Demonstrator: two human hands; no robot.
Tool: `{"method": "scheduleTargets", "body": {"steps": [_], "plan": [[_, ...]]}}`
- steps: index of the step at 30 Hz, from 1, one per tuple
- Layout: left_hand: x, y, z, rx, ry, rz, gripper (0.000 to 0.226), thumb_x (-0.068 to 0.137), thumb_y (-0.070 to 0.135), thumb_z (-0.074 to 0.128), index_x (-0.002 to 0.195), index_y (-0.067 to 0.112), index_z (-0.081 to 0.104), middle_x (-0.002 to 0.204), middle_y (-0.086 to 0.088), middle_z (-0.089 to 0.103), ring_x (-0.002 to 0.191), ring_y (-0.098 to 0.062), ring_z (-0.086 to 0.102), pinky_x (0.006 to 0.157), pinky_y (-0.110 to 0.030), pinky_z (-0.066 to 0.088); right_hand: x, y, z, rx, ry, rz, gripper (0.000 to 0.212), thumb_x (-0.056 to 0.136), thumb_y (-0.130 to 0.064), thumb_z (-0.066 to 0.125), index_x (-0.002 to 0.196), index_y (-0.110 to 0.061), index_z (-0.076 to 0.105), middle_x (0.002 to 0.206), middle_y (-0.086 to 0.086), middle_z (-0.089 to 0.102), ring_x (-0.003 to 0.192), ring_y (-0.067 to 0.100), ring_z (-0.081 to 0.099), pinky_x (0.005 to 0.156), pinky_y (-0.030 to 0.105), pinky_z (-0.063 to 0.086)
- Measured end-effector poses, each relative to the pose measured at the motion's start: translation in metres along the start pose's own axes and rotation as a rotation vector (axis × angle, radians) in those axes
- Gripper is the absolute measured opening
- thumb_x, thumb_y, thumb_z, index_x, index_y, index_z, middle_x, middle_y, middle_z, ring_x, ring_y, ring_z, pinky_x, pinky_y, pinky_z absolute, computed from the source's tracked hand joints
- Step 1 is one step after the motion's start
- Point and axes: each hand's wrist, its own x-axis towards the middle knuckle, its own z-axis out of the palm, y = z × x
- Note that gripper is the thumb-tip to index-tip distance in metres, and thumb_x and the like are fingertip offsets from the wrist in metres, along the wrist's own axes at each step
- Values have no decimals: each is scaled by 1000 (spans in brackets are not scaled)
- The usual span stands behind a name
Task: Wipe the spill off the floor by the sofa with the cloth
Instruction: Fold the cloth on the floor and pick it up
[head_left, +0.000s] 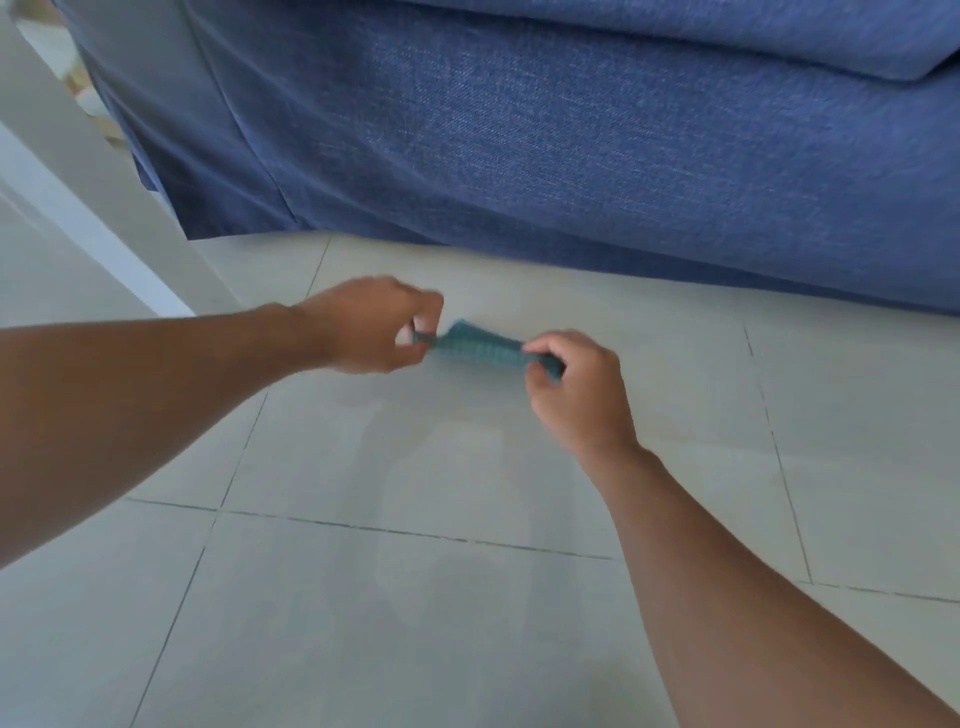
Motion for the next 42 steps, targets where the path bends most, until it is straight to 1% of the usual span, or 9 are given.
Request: {"method": "scheduleTargets", "body": {"steps": [5, 8, 11, 14, 17, 22, 27, 35, 42], "plan": [[-24, 12, 32, 142, -392, 157, 20, 91, 42, 54, 108, 32, 56, 115, 16, 60, 104, -11, 59, 88, -29, 46, -44, 10, 9, -108, -209, 165, 18, 80, -23, 56, 76, -18, 73, 65, -4, 69, 63, 18, 65, 64, 36, 57], [-25, 1, 35, 164, -392, 137, 36, 93, 44, 54, 126, 32, 47, 130, 14, 49, 113, -13, 53, 93, -31, 44, -36, 1, 23, -173, -140, 89, 21, 90, -20, 59, 105, -18, 73, 104, -4, 71, 100, 18, 64, 85, 38, 55], [-22, -13, 36, 276, -353, 124, 67, 93, 46, 54, 150, 26, 26, 153, 8, 28, 129, -17, 45, 100, -38, 43, -22, -4, 39, -331, -343, 131, 52, 101, -33, 48, 150, -13, 44, 158, 7, 38, 149, 24, 28, 123, 42, 25], [-22, -9, 40, 321, -320, 130, 77, 96, 46, 49, 158, 22, 10, 166, 4, 8, 149, -18, 22, 111, -40, 35, -16, 2, 46, -449, -459, 188, 62, 105, -39, 36, 159, -12, 21, 170, 9, 10, 157, 25, -1, 127, 44, 1], [-22, 3, 47, 333, -340, 166, 72, 101, 47, 39, 159, 24, 4, 167, 6, 0, 153, -15, 5, 118, -41, 25, -18, 14, 45, -430, -480, 195, 58, 106, -33, 37, 159, -11, 24, 169, 6, 15, 157, 25, 5, 127, 43, 4], [-9, 8, 58, 166, -267, 87, 59, 103, 45, 35, 156, 25, 17, 163, 6, 18, 142, -19, 34, 109, -42, 37, -17, 25, 38, -285, -212, 199, 44, 97, -13, 52, 140, -10, 56, 138, 8, 57, 130, 28, 44, 112, 40, 37], [17, 5, 58, 56, -188, -73, 60, 103, 38, 42, 156, 21, 19, 159, 2, 26, 133, -28, 45, 106, -46, 42, -8, 33, 37, -211, -91, 366, 28, 89, -4, 57, 110, -13, 73, 110, 10, 66, 109, 32, 56, 91, 35, 47], [44, 11, 69, 65, -176, -54, 52, 100, 40, 47, 150, 39, 32, 155, 1, 28, 134, -24, 36, 107, -42, 36, -15, 36, 25, 93, -5, 263, 21, 87, 3, 59, 84, -16, 69, 71, -13, 62, 63, 6, 55, 61, 19, 42], [54, 20, 67, -141, -102, 42, 29, 95, 38, 61, 120, 24, 64, 145, 5, 47, 144, -16, 24, 111, -41, 20, -16, 37, 24, 256, 11, 312, 23, 90, 4, 57, 86, -16, 66, 70, -7, 60, 52, 5, 46, 52, 12, 34]]}}
